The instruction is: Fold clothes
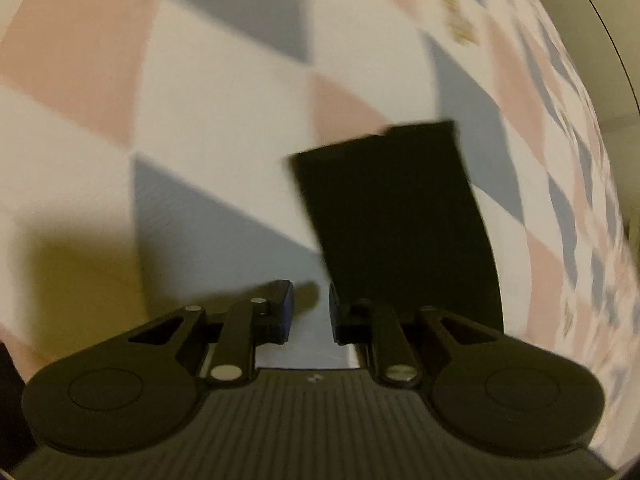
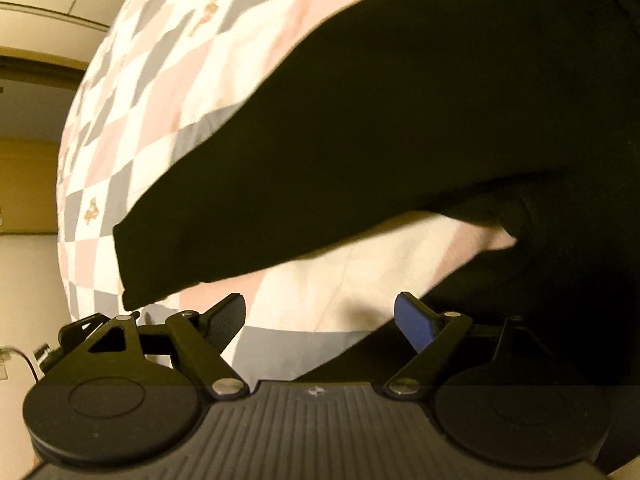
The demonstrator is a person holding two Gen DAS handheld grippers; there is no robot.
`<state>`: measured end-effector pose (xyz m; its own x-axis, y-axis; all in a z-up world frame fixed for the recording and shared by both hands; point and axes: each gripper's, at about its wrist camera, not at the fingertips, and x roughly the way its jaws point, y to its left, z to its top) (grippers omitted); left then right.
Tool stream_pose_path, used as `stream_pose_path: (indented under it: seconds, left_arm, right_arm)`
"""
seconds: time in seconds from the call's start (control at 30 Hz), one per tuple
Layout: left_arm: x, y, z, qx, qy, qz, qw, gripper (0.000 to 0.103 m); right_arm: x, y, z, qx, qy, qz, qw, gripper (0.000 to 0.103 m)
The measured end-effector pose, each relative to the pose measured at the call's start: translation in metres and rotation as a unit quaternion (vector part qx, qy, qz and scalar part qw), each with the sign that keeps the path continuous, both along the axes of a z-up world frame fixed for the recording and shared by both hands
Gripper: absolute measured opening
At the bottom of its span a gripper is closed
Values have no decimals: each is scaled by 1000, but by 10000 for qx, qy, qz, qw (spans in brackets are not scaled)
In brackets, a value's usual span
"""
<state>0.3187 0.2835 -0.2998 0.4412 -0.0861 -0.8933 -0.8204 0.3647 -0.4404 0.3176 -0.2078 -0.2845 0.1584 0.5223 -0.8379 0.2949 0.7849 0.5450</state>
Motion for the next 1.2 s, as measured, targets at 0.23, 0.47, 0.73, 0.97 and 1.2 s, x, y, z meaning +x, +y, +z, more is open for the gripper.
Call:
stream_pose_path:
  seconds: [0.23,0.47,0.73,0.97,1.2]
  left_arm:
    - [4,17,-26,-215,-198,414,9987,4]
    - [20,-8,39,1729,-1019,-1466,9686,5]
    - [29,-33,0,2679,437,-2268,9354,23]
    - [-44,-33,47,1902,490,-1820,9635,31]
    - [-118,-186,62,428,118,-3283,9435,33]
  right_arm:
    - [-2,5,-2,-108,58,211,9997,84]
    - [-18,-23,6,-407,-149,-161,9989,82]
    - [-55,-86,27,-784,-505,-655,9935,82]
    - [-108,-177,42,-1419,-624,-1376,9783,74]
    - [-151,-261,42,-1782,-809,-1634,9669,68]
